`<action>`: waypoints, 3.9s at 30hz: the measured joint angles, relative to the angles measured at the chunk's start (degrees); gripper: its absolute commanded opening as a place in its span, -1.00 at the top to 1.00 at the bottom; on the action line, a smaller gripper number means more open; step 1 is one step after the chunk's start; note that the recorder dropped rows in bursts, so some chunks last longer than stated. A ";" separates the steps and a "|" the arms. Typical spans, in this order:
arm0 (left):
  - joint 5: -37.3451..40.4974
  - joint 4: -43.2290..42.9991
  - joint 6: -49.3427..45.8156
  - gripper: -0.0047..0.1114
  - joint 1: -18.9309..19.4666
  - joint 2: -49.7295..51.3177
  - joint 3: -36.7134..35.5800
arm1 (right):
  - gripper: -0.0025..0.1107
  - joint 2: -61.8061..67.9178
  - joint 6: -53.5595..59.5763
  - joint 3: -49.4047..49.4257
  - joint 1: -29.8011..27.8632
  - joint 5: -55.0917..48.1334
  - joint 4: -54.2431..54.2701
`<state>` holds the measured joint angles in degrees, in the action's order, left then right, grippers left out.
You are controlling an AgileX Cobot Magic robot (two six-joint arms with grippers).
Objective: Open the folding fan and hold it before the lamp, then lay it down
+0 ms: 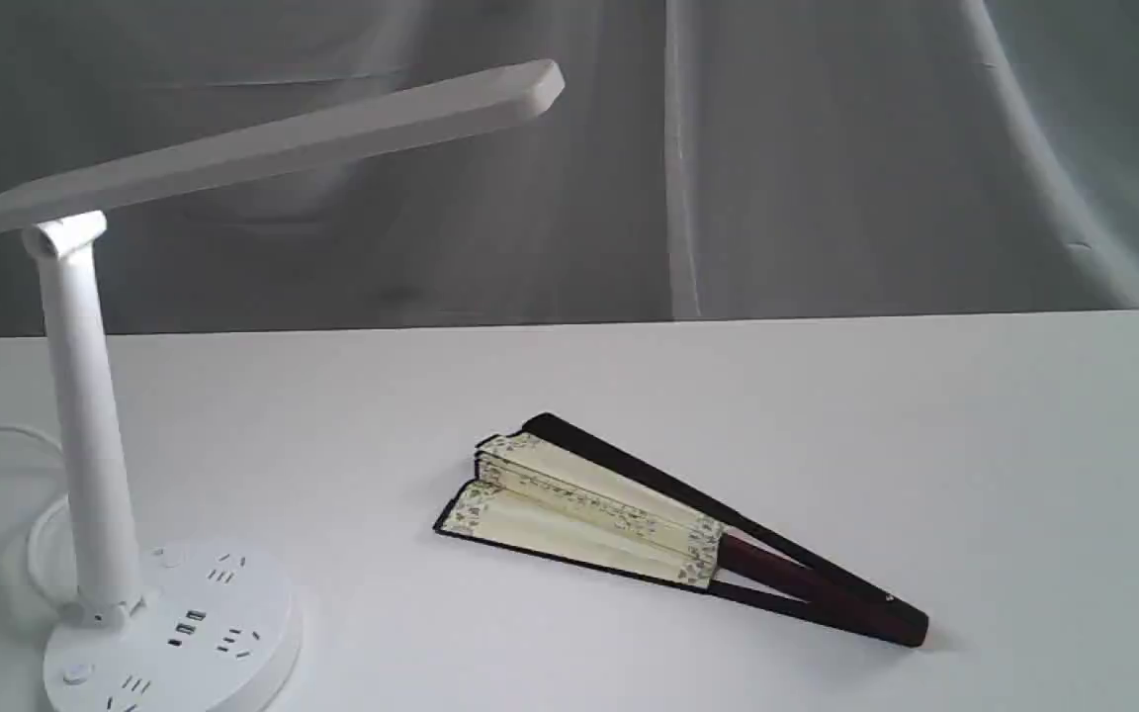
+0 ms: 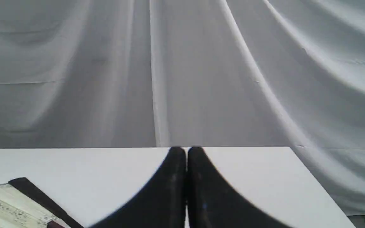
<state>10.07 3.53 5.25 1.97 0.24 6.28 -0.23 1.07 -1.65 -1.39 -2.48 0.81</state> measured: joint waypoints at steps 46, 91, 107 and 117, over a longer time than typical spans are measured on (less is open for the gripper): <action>34.55 12.63 -17.49 0.92 0.00 26.67 28.45 | 0.96 51.45 1.59 -39.61 0.00 -26.74 9.44; 6.74 40.45 -33.55 0.88 -28.93 76.74 29.56 | 0.49 104.69 47.53 -66.81 0.08 -47.11 55.76; 12.57 39.11 -34.81 0.88 -28.93 90.96 41.22 | 0.27 114.85 39.82 -79.88 3.75 -50.52 43.52; 11.78 40.25 -34.81 0.88 -28.93 94.23 45.78 | 0.24 121.91 41.02 -81.46 4.70 -48.95 44.27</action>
<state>21.85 43.78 -29.56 -26.96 94.47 52.06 121.68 42.09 -83.11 3.31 -51.43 45.08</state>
